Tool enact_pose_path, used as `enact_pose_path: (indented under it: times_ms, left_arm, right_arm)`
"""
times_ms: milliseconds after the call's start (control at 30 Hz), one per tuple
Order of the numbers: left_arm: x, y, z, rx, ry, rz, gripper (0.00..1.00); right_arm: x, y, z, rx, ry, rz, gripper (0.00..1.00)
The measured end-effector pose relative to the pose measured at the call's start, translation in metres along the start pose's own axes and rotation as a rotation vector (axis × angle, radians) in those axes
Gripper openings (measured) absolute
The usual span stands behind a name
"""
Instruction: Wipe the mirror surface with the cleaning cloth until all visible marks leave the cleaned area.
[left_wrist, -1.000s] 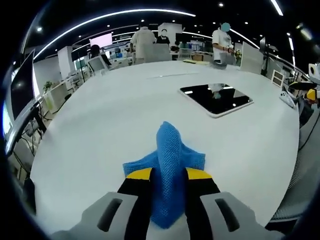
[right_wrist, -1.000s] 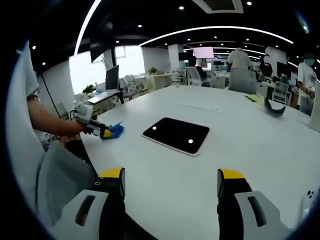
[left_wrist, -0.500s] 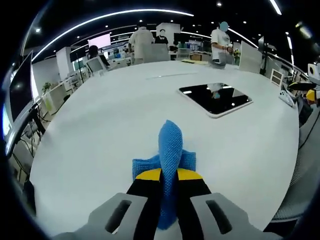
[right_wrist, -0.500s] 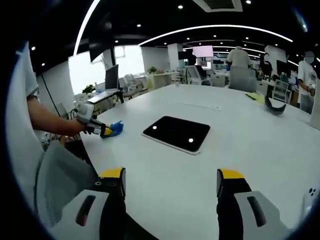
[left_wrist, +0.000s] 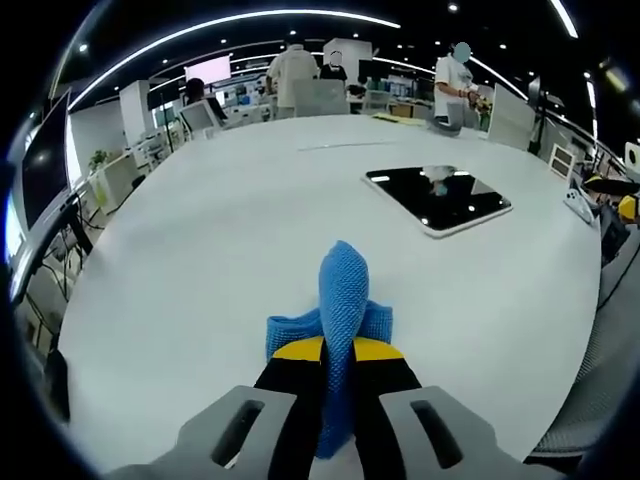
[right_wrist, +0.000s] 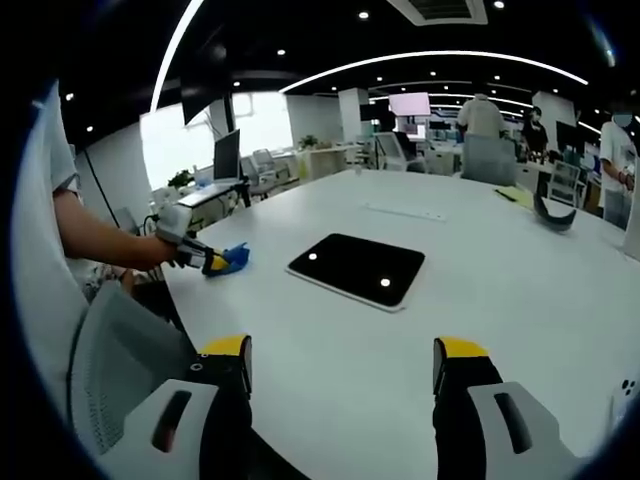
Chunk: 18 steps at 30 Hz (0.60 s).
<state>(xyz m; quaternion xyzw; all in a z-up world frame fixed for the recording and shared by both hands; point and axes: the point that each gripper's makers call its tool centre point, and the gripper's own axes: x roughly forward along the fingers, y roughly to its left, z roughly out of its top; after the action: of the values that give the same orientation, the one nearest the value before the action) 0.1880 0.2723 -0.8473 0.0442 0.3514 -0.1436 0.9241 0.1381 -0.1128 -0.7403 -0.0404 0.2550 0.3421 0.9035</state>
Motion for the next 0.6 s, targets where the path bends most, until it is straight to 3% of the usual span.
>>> enact_pose_path:
  times_ms: [167, 267, 400, 467, 600]
  left_arm:
    - [-0.001, -0.001, 0.0, 0.013, 0.02, 0.002, 0.06]
    - [0.0, -0.003, 0.001, 0.075, 0.053, -0.001, 0.06]
    - [0.0, -0.002, 0.0, 0.062, 0.069, -0.007, 0.06]
    - [0.0, -0.003, 0.0, 0.121, 0.092, -0.005, 0.06]
    - [0.001, -0.004, 0.001, 0.163, 0.121, -0.003, 0.05]
  right_arm:
    - [0.002, -0.002, -0.005, 0.014, -0.001, 0.003, 0.72]
    - [0.002, -0.002, -0.006, 0.016, -0.003, 0.007, 0.72]
    - [0.003, -0.002, -0.011, 0.027, -0.006, 0.01, 0.72]
    - [0.003, -0.002, -0.012, 0.027, -0.006, 0.013, 0.72]
    - [0.003, -0.001, -0.011, 0.017, -0.009, 0.017, 0.72]
